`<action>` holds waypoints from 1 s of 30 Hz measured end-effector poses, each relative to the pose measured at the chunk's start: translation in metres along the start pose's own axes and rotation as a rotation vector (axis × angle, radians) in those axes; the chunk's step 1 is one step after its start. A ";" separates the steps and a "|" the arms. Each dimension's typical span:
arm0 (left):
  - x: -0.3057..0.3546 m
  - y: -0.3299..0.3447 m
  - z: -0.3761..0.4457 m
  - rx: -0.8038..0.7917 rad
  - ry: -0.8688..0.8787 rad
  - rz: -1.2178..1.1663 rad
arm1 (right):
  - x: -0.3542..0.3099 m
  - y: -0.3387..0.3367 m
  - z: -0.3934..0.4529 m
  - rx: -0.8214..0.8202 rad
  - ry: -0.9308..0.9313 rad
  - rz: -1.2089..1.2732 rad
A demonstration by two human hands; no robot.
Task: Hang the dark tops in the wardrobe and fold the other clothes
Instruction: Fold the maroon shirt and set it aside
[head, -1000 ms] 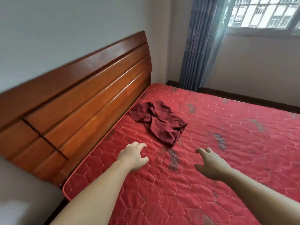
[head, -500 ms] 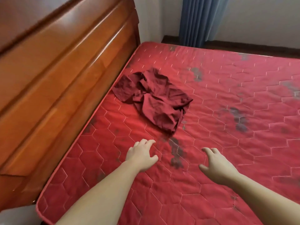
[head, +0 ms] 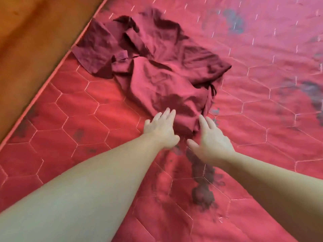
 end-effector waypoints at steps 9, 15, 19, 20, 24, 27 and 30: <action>-0.011 -0.017 -0.013 0.258 0.236 -0.062 | -0.028 0.002 0.014 0.089 -0.208 -0.102; -0.012 0.004 -0.037 0.123 0.233 0.094 | -0.034 0.026 -0.075 -0.065 -0.573 -0.170; 0.006 0.029 -0.060 0.108 0.298 0.164 | -0.011 0.052 -0.114 -0.259 -0.601 -0.261; 0.012 0.034 -0.067 0.108 0.312 0.129 | 0.004 0.058 -0.120 -0.314 -0.549 -0.274; 0.023 0.061 -0.096 0.133 0.310 0.053 | 0.078 0.064 -0.141 -0.442 -0.302 -0.425; 0.015 0.072 -0.112 0.157 0.120 0.019 | 0.140 0.052 -0.152 -0.444 -0.157 -0.707; 0.028 0.095 -0.124 0.042 0.094 -0.015 | 0.169 0.047 -0.160 -0.358 -0.113 -0.813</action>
Point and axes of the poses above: each hand's wrist, its own z-axis towards the middle knuckle, its own y-axis out of the palm, x = y × z, the point moved 8 cm from there along z, towards the middle knuckle, and after that the axes turned 15 degrees about -z, right-handed, at the moved point
